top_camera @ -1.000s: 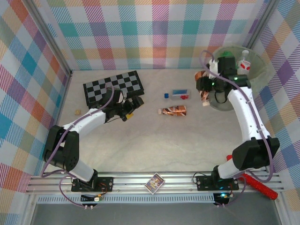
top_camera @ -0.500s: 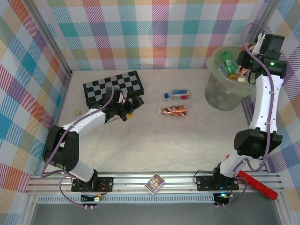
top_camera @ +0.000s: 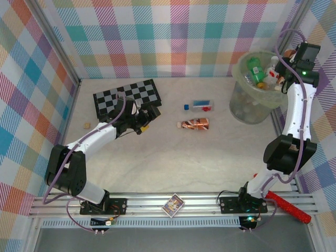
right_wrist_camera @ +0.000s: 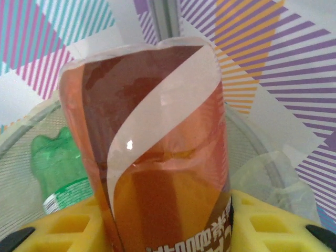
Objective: Put the plastic bottles in the bin
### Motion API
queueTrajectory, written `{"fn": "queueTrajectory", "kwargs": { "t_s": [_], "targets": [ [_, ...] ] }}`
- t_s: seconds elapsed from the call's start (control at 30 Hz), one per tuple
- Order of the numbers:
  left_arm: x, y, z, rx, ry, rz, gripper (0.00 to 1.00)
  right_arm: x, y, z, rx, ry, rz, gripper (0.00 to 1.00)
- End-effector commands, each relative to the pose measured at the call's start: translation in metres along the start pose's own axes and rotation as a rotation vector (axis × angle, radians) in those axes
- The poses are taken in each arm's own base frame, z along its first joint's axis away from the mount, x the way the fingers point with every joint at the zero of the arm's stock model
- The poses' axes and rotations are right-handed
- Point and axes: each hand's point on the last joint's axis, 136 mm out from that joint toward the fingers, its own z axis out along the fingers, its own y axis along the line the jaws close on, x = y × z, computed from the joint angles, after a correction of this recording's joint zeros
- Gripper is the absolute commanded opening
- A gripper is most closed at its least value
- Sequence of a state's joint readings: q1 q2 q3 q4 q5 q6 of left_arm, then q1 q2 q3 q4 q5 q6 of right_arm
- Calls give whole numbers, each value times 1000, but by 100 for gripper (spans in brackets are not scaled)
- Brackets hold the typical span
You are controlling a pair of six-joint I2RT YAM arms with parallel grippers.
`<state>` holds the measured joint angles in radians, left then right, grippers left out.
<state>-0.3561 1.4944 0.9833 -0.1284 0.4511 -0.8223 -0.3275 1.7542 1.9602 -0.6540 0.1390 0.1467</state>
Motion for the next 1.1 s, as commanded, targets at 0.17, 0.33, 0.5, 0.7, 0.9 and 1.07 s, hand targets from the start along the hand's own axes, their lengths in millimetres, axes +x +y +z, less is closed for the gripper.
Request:
{"fn": "queueTrajectory", "kwargs": {
  "t_s": [0.17, 0.33, 0.5, 0.7, 0.9, 1.07],
  "targets": [
    [4, -3, -7, -3, -6, 19, 99, 5, -9, 12, 16, -7, 28, 49],
    [4, -1, -4, -1, -3, 16, 100, 24, -11, 10, 14, 5, 25, 51],
    [4, -3, -3, 3, 4, 16, 99, 46, -16, 22, 26, 42, 36, 51],
    [3, -2, -6, -7, -5, 16, 100, 71, 1, 44, -57, 188, 92, 51],
    [4, 2, -7, -22, -11, 15, 100, 97, 28, 47, -193, 385, 194, 51],
    [3, 1, -5, -23, -7, 16, 100, 108, 44, 38, -277, 480, 230, 51]
  ]
}}
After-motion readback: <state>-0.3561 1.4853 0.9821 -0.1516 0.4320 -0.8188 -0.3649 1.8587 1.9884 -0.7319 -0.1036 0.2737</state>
